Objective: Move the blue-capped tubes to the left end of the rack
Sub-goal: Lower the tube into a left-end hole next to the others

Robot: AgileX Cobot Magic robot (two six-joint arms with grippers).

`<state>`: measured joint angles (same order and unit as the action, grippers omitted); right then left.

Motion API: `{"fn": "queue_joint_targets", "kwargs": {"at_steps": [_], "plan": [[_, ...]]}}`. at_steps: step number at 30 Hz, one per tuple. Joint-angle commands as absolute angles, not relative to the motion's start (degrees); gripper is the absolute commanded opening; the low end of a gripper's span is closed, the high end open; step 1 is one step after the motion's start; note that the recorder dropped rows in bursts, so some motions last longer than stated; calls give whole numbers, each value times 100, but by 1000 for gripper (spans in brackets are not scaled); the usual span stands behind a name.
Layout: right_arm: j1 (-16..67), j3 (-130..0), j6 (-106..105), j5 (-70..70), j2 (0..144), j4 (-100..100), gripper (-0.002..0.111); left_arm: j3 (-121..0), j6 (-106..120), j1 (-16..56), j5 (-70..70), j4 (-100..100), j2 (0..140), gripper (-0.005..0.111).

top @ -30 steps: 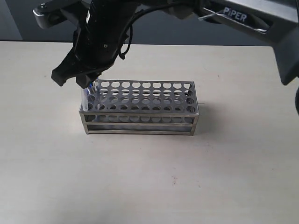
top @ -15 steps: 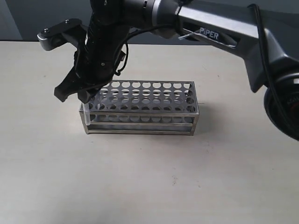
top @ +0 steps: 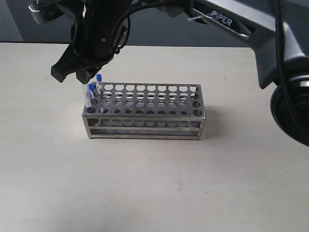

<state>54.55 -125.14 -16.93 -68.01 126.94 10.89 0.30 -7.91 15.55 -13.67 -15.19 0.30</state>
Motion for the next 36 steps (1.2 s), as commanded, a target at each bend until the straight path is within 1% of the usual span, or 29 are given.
{"fn": "queue_joint_targets", "kwargs": {"at_steps": [1,15,22,31,33,36], "plan": [[5441,-12559,-1704,-6865,12915,1027,1,0,-818,1618,-1329,-1517,0,1],[5441,-12493,-1704,-6643,13179,1022,1,0,-818,1618,-1329,-1517,0,1],[5441,-12493,-1704,-6800,13547,903,1,0,-818,1618,-1329,-1517,0,1],[5441,-12493,-1704,-6863,13550,904,2,0,-818,1618,-1329,-1517,0,1],[5441,-12493,-1704,-6902,13550,904,9,0,-818,1618,-1329,-1517,0,1],[5441,-12493,-1701,-6996,13550,904,31,0,-818,1618,-1329,-1517,0,1]]}}
